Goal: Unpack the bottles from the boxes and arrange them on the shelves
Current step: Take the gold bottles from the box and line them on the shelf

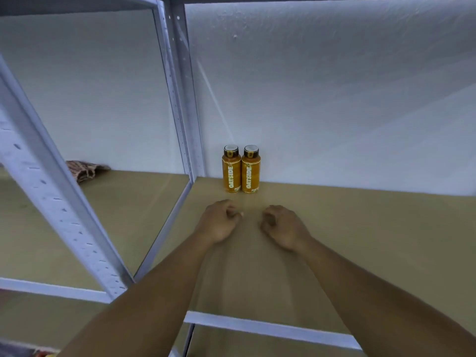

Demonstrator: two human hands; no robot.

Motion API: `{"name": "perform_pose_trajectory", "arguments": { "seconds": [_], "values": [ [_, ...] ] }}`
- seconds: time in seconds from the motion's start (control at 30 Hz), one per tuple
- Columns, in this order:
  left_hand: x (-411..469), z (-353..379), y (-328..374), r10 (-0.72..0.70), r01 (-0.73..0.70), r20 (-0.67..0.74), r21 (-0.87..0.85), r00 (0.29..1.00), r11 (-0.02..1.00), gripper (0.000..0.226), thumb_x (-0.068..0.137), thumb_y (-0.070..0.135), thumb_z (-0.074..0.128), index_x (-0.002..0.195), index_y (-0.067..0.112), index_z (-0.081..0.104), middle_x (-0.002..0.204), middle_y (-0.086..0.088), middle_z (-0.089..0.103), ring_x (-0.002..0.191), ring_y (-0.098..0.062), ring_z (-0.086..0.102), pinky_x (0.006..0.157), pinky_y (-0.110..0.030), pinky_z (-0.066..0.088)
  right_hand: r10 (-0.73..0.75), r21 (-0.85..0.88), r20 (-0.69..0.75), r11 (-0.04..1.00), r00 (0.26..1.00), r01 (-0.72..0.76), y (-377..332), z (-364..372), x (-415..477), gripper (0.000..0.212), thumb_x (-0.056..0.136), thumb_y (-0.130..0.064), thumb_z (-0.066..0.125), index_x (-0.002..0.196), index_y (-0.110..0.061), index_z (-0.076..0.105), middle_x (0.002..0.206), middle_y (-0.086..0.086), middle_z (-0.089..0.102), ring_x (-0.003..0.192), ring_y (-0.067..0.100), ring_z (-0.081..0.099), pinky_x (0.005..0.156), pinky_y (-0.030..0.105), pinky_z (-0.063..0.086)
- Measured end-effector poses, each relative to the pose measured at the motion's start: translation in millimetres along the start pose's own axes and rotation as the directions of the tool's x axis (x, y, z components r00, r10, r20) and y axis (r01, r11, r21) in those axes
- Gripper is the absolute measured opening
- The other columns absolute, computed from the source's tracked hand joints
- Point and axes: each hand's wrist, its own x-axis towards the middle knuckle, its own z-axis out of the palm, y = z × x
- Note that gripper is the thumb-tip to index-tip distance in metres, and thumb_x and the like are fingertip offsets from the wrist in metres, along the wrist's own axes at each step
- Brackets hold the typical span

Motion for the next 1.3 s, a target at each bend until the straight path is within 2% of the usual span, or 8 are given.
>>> {"name": "perform_pose_trajectory", "arguments": {
  "seconds": [0.2, 0.33, 0.53, 0.77, 0.9, 1.03, 1.17, 1.3],
  "values": [
    [-58, 23, 28, 0.183, -0.189, 0.077, 0.068, 0.98, 0.98, 0.023, 0.094, 0.034, 0.066, 0.104, 0.014, 0.072, 0.102, -0.001, 0.072, 0.095, -0.019, 0.065, 0.081, -0.027, 0.048, -0.046, -0.093, -0.048, 0.995, 0.998, 0.041, 1, 2, -69, 0.039, 0.093, -0.043, 0.059, 0.118, -0.016, 0.071, 0.125, 0.005, 0.067, 0.114, 0.027, 0.062, 0.096, 0.037, 0.05],
    [-100, 43, 46, 0.28, -0.298, 0.123, 0.17, 0.952, 0.939, 0.023, 0.091, 0.034, 0.062, 0.094, 0.012, 0.068, 0.09, -0.005, 0.066, 0.084, -0.026, 0.06, 0.077, -0.04, 0.051, -0.045, -0.17, -0.079, 0.985, 0.996, 0.031, 9, -3, -123, 0.066, 0.081, -0.07, 0.034, 0.099, -0.019, 0.071, 0.107, 0.004, 0.069, 0.098, 0.028, 0.064, 0.082, 0.041, 0.054],
    [-174, 77, 57, 0.407, -0.402, 0.026, 0.223, 0.913, 0.888, 0.026, 0.092, 0.032, 0.063, 0.104, 0.012, 0.073, 0.109, -0.008, 0.068, 0.098, -0.033, 0.061, 0.085, -0.041, 0.052, -0.109, -0.174, -0.317, 0.983, 0.942, 0.056, 35, 10, -218, 0.028, 0.092, -0.034, 0.066, 0.106, -0.011, 0.072, 0.114, 0.004, 0.069, 0.104, 0.029, 0.063, 0.085, 0.036, 0.051],
    [-270, 158, 45, 0.601, -0.508, -0.306, 0.333, 0.739, 0.794, 0.026, 0.093, 0.016, 0.066, 0.114, 0.0, 0.07, 0.118, -0.02, 0.065, 0.109, -0.038, 0.063, 0.102, -0.042, 0.042, -0.407, -0.21, -0.568, 0.912, 0.716, 0.352, 80, 50, -318, 0.016, 0.086, -0.007, 0.07, 0.099, 0.002, 0.073, 0.109, 0.017, 0.07, 0.115, 0.028, 0.058, 0.106, 0.044, 0.048],
    [-313, 231, 30, 0.438, -0.385, -0.224, 0.243, 0.871, 0.89, 0.031, 0.095, 0.024, 0.063, 0.118, 0.003, 0.07, 0.118, -0.015, 0.065, 0.105, -0.036, 0.063, 0.089, -0.043, 0.052, -0.281, -0.093, -0.446, 0.959, 0.85, 0.268, 133, 85, -354, 0.02, 0.086, -0.016, 0.071, 0.102, -0.005, 0.074, 0.106, 0.011, 0.071, 0.103, 0.028, 0.063, 0.091, 0.038, 0.053],
    [-332, 299, 6, 0.171, -0.179, 0.074, 0.125, 0.983, 0.976, 0.048, 0.092, 0.035, 0.055, 0.13, 0.007, 0.064, 0.127, -0.015, 0.063, 0.116, -0.039, 0.058, 0.09, -0.046, 0.054, -0.011, -0.029, -0.065, 1.0, 0.998, 0.009, 197, 138, -367, 0.037, 0.093, -0.036, 0.062, 0.122, -0.014, 0.07, 0.123, 0.007, 0.068, 0.115, 0.03, 0.06, 0.092, 0.037, 0.05],
    [-345, 376, -50, -0.039, -0.006, 0.293, 0.151, 0.955, 0.988, 0.051, 0.094, 0.036, 0.059, 0.139, 0.015, 0.056, 0.132, -0.013, 0.061, 0.118, -0.035, 0.058, 0.093, -0.041, 0.05, 0.165, -0.078, 0.203, 0.985, 0.965, -0.152, 260, 214, -378, 0.046, 0.098, -0.044, 0.055, 0.137, -0.02, 0.059, 0.133, 0.008, 0.062, 0.122, 0.03, 0.057, 0.093, 0.038, 0.048],
    [-358, 454, -119, -0.15, 0.087, 0.421, 0.165, 0.895, 0.982, 0.05, 0.095, 0.034, 0.064, 0.142, 0.021, 0.052, 0.13, -0.013, 0.061, 0.117, -0.032, 0.06, 0.089, -0.038, 0.05, 0.258, -0.068, 0.297, 0.966, 0.919, -0.25, 317, 305, -396, 0.033, 0.098, -0.044, 0.054, 0.12, -0.021, 0.062, 0.105, 0.008, 0.066, 0.103, 0.034, 0.064, 0.07, 0.035, 0.046]
  ]
}}
